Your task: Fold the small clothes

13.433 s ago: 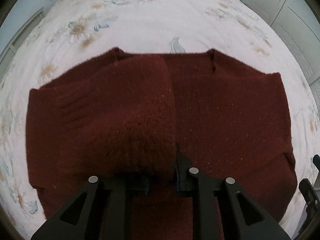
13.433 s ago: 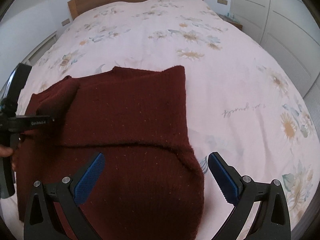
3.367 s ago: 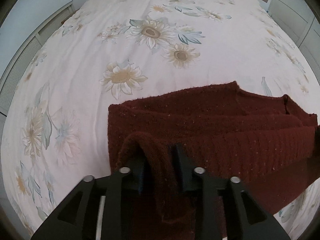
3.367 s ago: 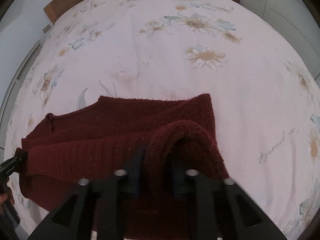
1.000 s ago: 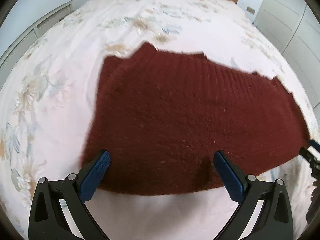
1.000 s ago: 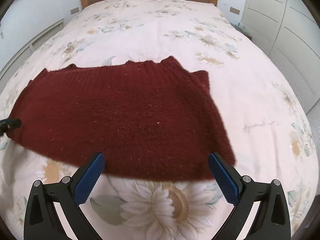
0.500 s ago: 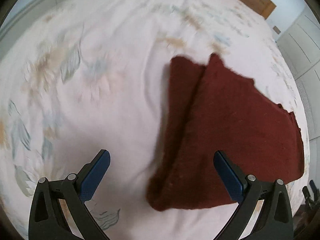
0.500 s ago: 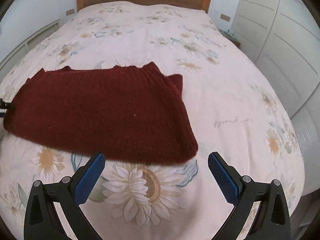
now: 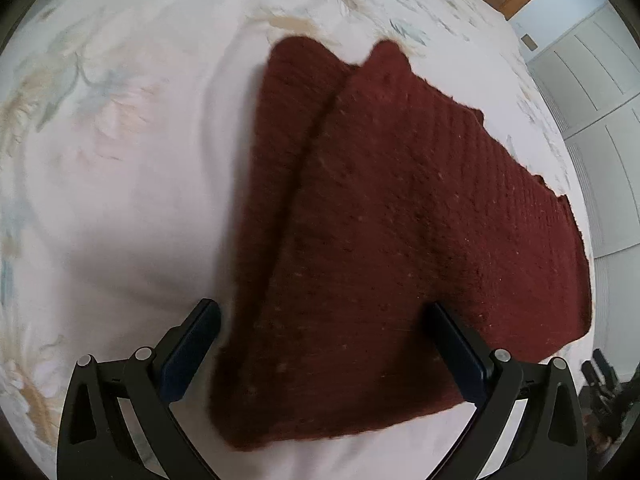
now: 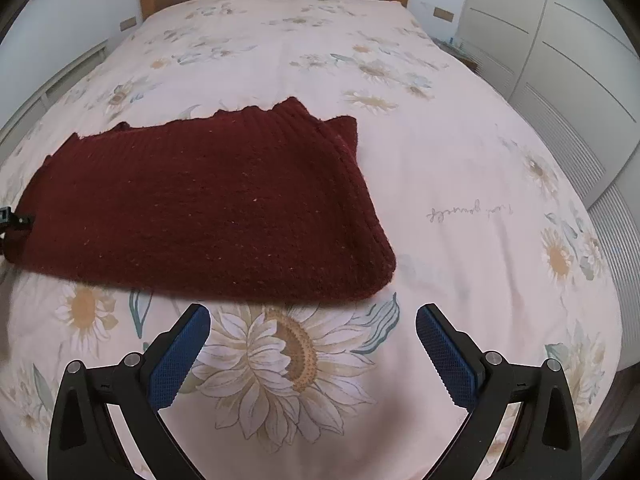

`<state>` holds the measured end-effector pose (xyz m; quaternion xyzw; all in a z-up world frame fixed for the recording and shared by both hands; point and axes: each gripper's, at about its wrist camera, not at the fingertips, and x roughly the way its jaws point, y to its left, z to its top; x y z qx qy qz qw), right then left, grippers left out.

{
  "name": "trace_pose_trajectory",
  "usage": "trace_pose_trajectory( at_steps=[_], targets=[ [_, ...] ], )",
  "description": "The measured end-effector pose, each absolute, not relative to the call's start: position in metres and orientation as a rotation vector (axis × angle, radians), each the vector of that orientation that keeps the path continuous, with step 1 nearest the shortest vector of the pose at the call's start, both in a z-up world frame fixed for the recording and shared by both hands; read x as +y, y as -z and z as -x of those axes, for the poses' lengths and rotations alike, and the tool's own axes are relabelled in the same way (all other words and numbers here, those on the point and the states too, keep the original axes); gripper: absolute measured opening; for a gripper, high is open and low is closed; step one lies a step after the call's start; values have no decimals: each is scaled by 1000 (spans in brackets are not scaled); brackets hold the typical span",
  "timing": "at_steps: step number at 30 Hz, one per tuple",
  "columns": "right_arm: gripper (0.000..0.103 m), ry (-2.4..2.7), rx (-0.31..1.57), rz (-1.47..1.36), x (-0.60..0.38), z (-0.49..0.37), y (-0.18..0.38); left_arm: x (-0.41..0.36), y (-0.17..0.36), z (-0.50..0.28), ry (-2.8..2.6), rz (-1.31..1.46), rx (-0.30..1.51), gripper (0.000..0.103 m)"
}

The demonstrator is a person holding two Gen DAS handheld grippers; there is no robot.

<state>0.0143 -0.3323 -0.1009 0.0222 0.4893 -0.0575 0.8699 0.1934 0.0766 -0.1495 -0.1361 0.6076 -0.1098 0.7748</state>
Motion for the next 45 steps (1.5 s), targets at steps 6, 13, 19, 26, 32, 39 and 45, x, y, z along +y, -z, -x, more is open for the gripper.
trace_pose_trajectory(
  at_steps=[6, 13, 19, 26, 32, 39, 45],
  targets=[
    [103, 137, 1010, -57, -340, -11, 99, 70, 146, -195, 278, 301, 1352, 54],
    [103, 137, 999, -86, -347, -5, 97, 51, 125, -192, 316, 294, 1367, 28],
    [103, 147, 966, -127, -363, 3, 88, 20, 76, -190, 372, 257, 1322, 27],
    [103, 164, 914, -179, -387, 12, 75, -43, 12, -193, 467, 249, 1265, 25],
    [103, 193, 863, -216, -413, 21, 59, -134, -15, -199, 556, 162, 1236, 25],
    [103, 238, 854, -252, -440, 35, 53, -249, 8, -183, 629, 26, 1277, 25],
    [103, 266, 937, -259, -455, 44, 67, -304, 69, -178, 532, -110, 1345, 26]
  ],
)
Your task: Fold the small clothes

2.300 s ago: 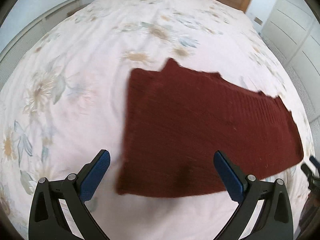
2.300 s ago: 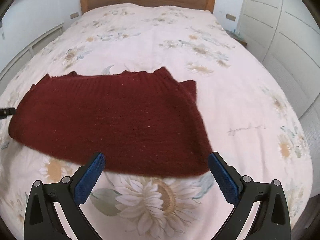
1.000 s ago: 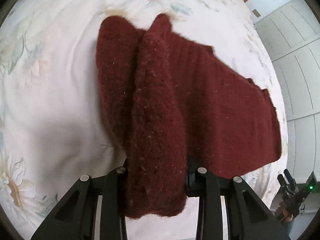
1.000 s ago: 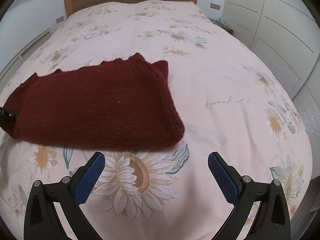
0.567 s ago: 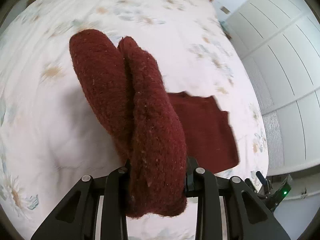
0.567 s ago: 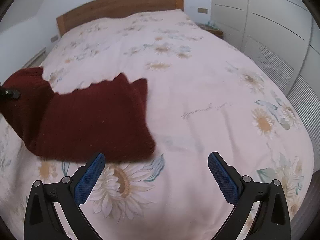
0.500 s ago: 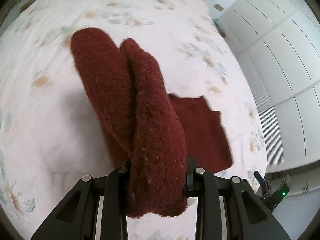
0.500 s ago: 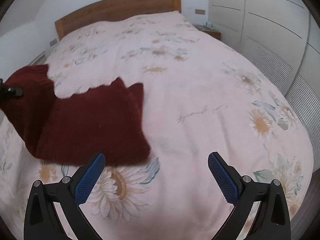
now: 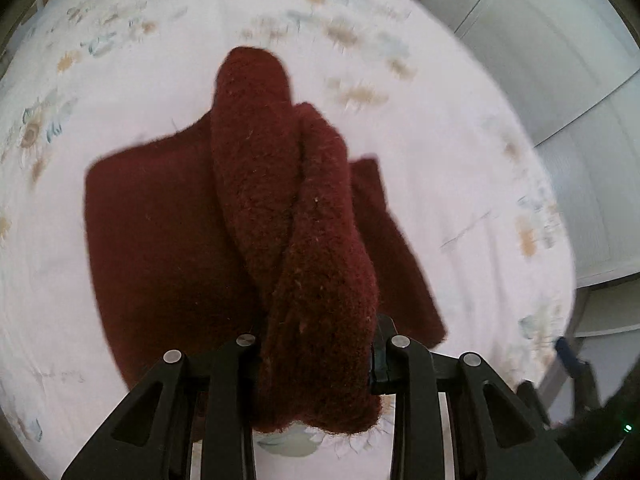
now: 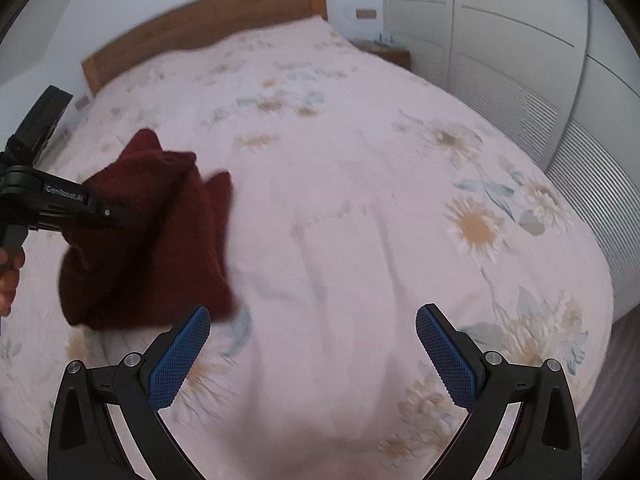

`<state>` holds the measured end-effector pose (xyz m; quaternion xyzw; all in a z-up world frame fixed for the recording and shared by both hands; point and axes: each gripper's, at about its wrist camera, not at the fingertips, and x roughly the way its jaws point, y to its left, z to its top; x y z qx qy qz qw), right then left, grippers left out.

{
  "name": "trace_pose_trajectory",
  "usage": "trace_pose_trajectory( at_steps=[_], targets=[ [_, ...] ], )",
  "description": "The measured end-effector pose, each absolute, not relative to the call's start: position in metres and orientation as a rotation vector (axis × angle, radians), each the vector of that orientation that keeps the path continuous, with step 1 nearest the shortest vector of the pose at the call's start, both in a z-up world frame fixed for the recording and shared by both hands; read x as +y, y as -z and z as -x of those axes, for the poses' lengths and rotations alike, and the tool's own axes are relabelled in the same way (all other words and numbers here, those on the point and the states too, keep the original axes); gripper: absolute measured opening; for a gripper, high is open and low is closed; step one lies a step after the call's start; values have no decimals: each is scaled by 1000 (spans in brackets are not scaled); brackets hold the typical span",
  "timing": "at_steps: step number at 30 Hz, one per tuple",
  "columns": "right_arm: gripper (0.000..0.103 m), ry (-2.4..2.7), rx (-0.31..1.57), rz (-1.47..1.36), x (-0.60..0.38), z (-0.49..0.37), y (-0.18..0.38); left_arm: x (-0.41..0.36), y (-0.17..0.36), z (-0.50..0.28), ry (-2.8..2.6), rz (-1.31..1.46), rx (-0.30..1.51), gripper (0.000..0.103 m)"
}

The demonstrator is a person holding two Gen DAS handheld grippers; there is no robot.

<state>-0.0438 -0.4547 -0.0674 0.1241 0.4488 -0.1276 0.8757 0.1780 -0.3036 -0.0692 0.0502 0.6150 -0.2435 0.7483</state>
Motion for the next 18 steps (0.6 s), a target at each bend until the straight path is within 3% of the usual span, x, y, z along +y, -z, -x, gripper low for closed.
trace_pose_trajectory(
  at_steps=[8, 11, 13, 18],
  targets=[
    [103, 272, 987, -300, -462, 55, 87, -300, 87, -167, 463, -174, 1322, 44],
    [103, 267, 985, -307, -461, 55, 86, -300, 79, -167, 466, -152, 1336, 61],
    [103, 262, 984, -298, -460, 54, 84, -300, 73, -170, 479, -112, 1344, 79],
    [103, 230, 990, -280, -452, 49, 79, -285, 46, -173, 484, -90, 1304, 94]
  ],
)
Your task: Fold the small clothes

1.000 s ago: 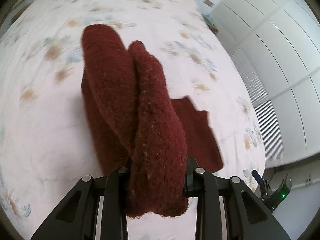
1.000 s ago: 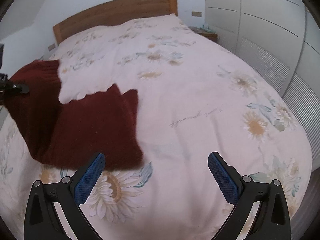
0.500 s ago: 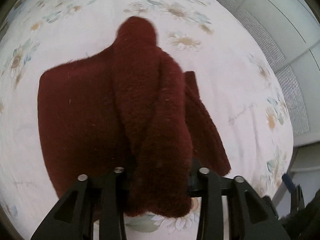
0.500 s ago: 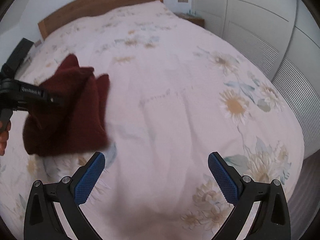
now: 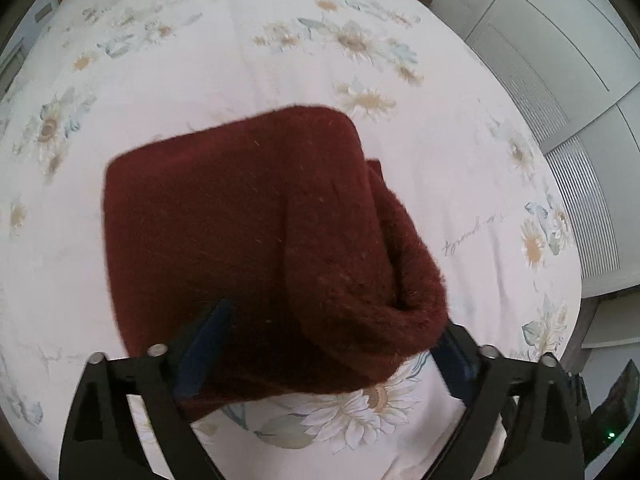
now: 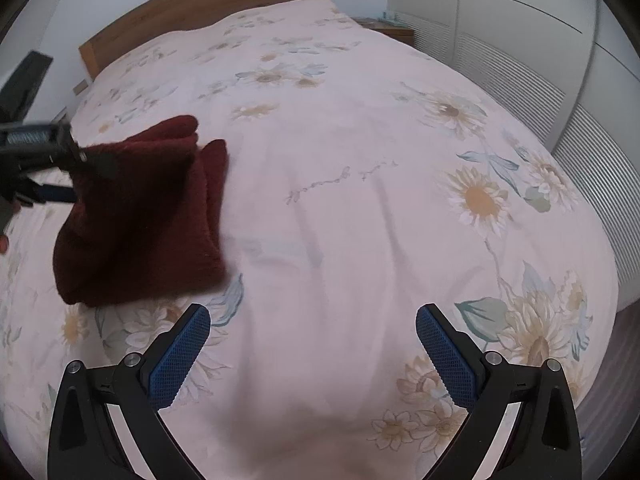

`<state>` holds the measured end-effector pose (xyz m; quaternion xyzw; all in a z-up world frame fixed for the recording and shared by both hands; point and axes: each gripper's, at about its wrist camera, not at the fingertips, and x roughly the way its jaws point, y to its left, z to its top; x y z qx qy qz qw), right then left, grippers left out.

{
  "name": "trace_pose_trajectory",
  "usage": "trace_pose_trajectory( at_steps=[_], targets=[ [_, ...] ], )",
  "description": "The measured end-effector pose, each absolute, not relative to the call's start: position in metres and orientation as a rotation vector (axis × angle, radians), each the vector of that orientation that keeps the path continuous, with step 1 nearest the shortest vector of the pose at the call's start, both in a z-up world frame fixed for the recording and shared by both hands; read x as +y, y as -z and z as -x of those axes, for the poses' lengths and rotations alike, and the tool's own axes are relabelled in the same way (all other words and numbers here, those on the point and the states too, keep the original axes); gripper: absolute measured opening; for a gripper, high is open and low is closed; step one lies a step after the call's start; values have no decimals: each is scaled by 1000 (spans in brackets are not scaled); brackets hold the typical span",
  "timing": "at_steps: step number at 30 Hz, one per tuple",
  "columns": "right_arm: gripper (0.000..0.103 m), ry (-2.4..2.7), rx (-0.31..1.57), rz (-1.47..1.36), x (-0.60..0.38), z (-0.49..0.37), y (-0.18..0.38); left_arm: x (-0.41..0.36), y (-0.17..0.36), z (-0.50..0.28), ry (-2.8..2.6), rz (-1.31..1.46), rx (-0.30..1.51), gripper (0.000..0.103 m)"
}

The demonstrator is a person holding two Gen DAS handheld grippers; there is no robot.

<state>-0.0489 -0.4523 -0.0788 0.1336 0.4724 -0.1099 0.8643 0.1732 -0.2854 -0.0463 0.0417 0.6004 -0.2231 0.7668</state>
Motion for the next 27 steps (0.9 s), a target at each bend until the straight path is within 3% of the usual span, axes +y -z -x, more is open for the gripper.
trace_pose_trajectory(
  at_steps=[2, 3, 13, 19, 21, 23, 27],
  targets=[
    [103, 215, 988, -269, -447, 46, 75, -275, 36, -178, 487, -67, 1294, 95],
    [103, 205, 986, -265, -444, 44, 73, -269, 30, -181, 487, -53, 1291, 101],
    [103, 96, 970, -152, -409, -4, 28, -203, -2, -189, 406, 51, 1233, 102],
    [101, 2, 1014, -134, -385, -66, -2, -155, 22, -180, 329, 13, 1247, 102],
    [93, -48, 1044, -150, -377, -91, -5, -141, 31, -175, 327, 18, 1265, 102],
    [72, -83, 1097, -176, -367, -118, -1, -130, 38, -168, 327, 26, 1271, 102],
    [69, -120, 1197, -178, -345, -158, 19, -116, 44, -159, 317, 29, 1268, 102]
  ],
)
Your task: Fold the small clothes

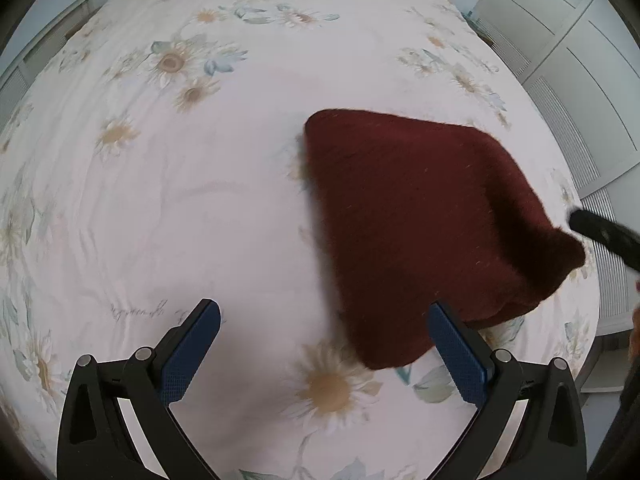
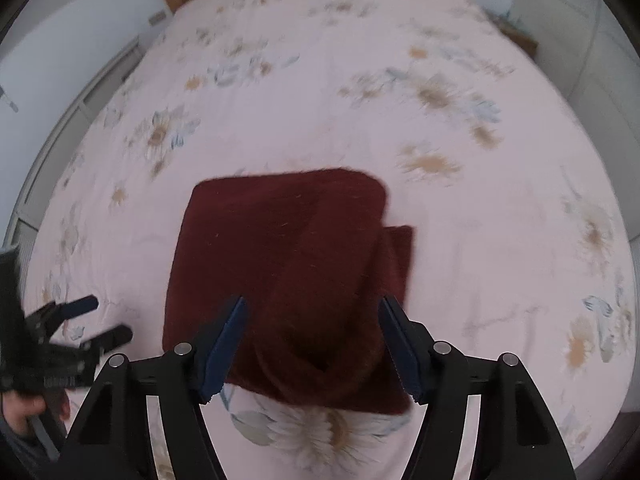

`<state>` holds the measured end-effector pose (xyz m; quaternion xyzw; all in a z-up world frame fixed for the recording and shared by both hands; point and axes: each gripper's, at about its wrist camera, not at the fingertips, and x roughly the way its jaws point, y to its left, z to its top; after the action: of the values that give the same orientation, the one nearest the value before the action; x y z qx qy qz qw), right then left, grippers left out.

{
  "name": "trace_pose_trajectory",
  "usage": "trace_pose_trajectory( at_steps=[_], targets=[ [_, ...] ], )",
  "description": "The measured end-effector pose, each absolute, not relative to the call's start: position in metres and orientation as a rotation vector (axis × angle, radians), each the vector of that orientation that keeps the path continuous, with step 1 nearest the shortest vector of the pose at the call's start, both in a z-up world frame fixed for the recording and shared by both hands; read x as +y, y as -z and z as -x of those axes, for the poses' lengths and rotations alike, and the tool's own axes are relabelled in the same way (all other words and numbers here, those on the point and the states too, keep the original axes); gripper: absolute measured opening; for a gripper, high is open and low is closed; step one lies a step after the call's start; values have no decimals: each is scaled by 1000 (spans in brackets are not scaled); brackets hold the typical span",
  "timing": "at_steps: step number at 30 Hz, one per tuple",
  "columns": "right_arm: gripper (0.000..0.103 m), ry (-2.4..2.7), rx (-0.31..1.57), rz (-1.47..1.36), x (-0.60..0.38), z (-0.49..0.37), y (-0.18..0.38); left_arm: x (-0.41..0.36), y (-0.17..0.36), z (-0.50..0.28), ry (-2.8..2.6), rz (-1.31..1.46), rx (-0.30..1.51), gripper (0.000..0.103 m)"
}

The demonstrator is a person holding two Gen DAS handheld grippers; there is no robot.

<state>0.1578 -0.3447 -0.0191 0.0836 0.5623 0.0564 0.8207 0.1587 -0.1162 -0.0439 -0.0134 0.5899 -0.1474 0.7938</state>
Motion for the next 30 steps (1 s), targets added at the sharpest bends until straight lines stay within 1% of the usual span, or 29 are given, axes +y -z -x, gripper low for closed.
trace_pose_trajectory(
  at_steps=[4, 6, 7, 8, 9, 10, 11, 14, 19, 25, 27, 28, 29, 30],
  targets=[
    [66, -125, 1305, -165, -331, -173, 51, -111, 44, -153, 326, 18, 1262, 102],
    [57, -103, 1328, -161, -332, -171, 65, -110, 43, -151, 322, 13, 1247, 102],
    [44, -85, 1333, -164, -335, -167, 69, -109, 44, -151, 326, 11, 1246, 102],
    [39, -70, 1339, -173, -340, -164, 74, -110, 45, -151, 331, 9, 1247, 102],
    [36, -66, 1340, -187, -344, -161, 76, -111, 46, -151, 335, 9, 1250, 102],
    [31, -73, 1335, -211, -351, -157, 79, -112, 47, -151, 339, 6, 1253, 102],
    [28, -79, 1329, -226, -356, -155, 78, -114, 48, -151, 342, 5, 1253, 102],
    [24, -98, 1272, -301, -374, -142, 71, -118, 48, -151, 354, 8, 1253, 102],
    [21, -127, 1202, -404, -398, -113, 63, -125, 46, -150, 370, -9, 1247, 102],
    [21, -78, 1231, -400, -409, -85, 90, -133, 47, -149, 393, -19, 1257, 102],
    [24, -65, 1236, -416, -411, -86, 101, -137, 50, -149, 390, -31, 1263, 102],
    [28, -64, 1231, -423, -411, -87, 103, -140, 51, -149, 389, -38, 1266, 102],
    [34, -62, 1222, -425, -410, -88, 103, -141, 52, -148, 393, -40, 1267, 102],
    [36, -64, 1212, -425, -409, -88, 100, -142, 53, -148, 398, -39, 1270, 102]
  ],
)
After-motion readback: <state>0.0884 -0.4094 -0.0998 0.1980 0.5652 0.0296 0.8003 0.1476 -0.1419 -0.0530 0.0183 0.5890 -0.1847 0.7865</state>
